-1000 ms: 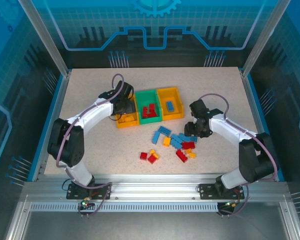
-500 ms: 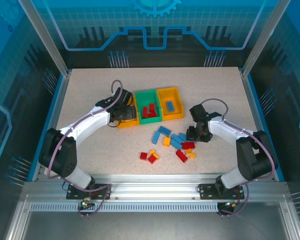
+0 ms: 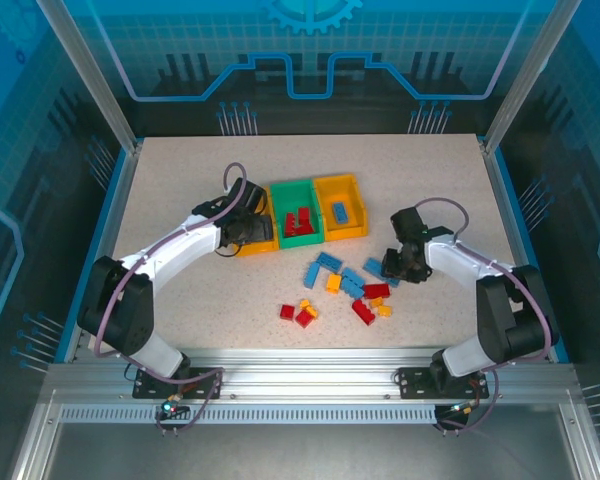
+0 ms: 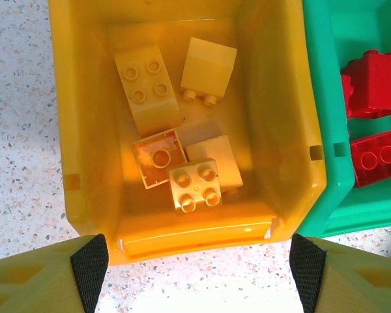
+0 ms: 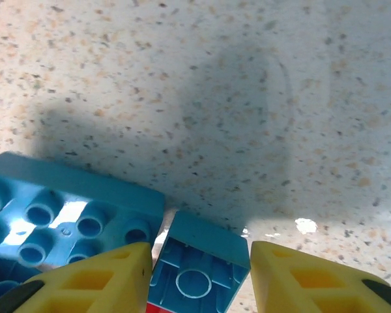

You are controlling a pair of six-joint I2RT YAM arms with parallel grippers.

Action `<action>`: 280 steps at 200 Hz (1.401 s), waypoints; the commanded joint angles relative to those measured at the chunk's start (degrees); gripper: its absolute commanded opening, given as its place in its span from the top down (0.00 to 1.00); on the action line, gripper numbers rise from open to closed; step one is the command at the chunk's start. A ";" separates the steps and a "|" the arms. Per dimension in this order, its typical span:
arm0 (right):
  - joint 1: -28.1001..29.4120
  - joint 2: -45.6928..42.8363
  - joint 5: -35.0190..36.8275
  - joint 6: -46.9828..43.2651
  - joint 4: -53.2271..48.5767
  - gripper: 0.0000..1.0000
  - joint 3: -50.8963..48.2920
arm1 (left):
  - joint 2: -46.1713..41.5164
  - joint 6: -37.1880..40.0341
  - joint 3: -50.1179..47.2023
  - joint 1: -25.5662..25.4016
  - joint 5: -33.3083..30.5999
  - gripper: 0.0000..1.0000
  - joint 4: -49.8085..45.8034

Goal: Sort the legos into containers by color

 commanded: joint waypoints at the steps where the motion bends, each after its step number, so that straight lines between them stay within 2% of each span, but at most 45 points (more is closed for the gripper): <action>1: -1.10 -0.48 -0.04 -0.51 -0.96 0.54 -2.35 | -1.15 -0.33 -0.76 -0.45 0.46 0.22 0.00; 70: -1.27 2.31 -1.58 -0.46 -0.10 0.52 -1.30 | -1.39 -0.45 -1.17 -0.58 0.09 0.21 -0.59; 120: -0.59 0.96 -0.73 -0.44 -0.06 0.70 -1.21 | -1.57 -0.58 -1.86 -0.52 -0.09 0.21 -0.51; 155: 1.40 -3.38 -0.38 -2.06 -1.76 0.70 2.69 | -1.57 -1.38 -3.01 -1.27 -0.08 0.21 -0.24; 183: 1.12 -3.73 -6.21 -2.33 1.71 0.71 8.72 | -2.40 -2.08 -4.07 -2.94 -0.57 0.17 0.24; 215: 1.78 3.44 -14.87 -1.58 5.67 0.71 18.86 | -2.01 -0.87 -4.53 -7.85 -0.70 0.14 1.13; 280: 3.97 22.43 -13.90 -2.39 1.37 0.71 39.52 | 4.34 4.18 -4.13 -16.23 6.21 0.08 6.73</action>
